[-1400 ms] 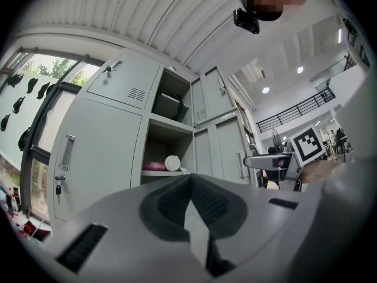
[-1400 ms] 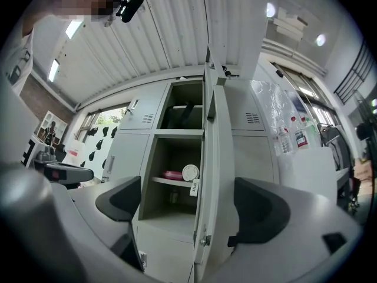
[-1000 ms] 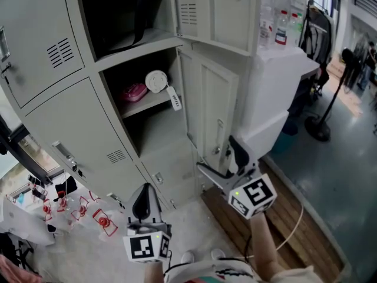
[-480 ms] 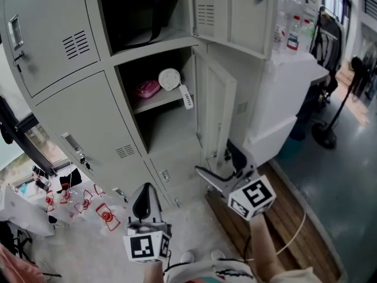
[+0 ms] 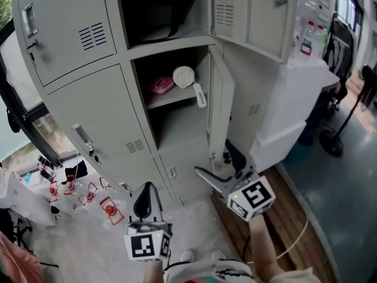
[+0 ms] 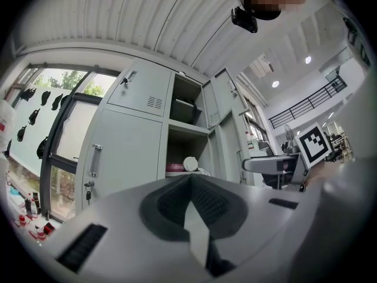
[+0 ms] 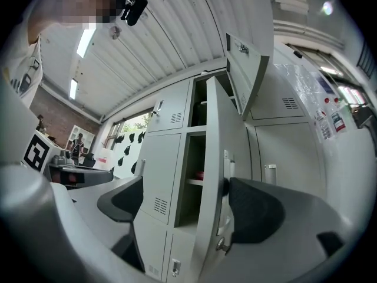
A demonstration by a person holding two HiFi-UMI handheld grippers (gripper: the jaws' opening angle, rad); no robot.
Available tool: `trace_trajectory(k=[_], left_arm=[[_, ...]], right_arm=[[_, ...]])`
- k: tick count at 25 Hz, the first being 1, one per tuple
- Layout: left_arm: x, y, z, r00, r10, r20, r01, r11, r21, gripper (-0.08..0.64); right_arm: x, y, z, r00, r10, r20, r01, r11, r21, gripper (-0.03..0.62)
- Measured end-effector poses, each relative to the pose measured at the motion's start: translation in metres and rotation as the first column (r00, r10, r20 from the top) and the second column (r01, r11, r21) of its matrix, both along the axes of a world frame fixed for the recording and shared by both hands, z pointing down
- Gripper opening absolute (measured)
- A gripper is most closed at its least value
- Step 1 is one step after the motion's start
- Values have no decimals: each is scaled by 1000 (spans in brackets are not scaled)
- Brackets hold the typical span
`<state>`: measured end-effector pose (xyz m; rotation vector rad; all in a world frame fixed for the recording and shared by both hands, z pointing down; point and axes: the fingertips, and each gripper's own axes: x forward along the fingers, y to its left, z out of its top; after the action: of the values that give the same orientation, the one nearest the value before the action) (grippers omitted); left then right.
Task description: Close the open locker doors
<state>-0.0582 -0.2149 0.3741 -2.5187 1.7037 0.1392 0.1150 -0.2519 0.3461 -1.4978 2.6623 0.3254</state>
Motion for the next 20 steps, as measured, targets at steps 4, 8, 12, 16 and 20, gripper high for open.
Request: trace_trajectory(k=[4,8,12,16,20], left_arm=[[-10,1,1,1000,-24,-2,24,1000,-2,5],[-18,3,1,999,-42,-4,42,999,-1,5],[-29,3,2,998,-66,-7,66,998,-6,5],[-41,3,4,996,-88,-9,88,996,-14,5],[-51,3,8,995,-103,-12,103,994,-22,5]], right_arm=[[-13,-3,0,1000,-28,-6,28,1000,-1,460],[-24,-6,-1,999,-50,-8,50,999,0,459],[-35,-7,1,997,-75,0,75,997,-23,459],[-40,-14,4,997,-80,2,80,997,-20,458],[-44,-23,6,995,-89,33,90,995,-41,457]])
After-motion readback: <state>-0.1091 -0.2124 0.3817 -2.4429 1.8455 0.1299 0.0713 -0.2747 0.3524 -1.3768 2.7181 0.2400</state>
